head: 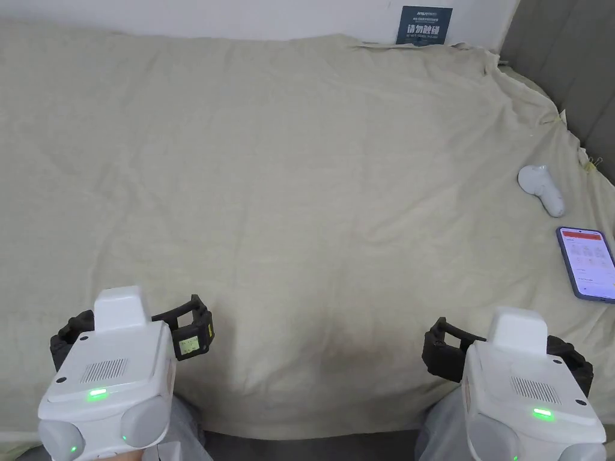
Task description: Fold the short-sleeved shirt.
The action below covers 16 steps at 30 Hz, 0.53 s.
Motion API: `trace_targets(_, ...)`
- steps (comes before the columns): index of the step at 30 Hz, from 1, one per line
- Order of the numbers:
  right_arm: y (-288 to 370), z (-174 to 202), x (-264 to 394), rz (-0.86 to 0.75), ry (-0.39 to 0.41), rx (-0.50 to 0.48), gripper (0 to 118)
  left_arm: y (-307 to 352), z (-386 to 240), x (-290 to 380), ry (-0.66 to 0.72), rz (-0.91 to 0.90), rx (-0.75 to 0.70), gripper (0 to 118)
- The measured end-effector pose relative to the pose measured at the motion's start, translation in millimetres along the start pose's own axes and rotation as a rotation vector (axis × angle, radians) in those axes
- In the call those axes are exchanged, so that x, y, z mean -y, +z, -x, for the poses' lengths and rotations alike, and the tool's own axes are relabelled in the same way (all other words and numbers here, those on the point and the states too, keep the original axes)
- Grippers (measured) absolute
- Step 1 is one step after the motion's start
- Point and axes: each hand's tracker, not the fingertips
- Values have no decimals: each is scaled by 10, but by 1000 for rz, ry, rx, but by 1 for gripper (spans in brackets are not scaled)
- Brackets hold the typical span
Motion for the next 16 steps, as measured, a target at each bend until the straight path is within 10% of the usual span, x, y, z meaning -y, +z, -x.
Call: trace_targets(16, 23, 59, 39, -9, 67, 15, 117, 66, 153, -11, 105, -16, -16, 118)
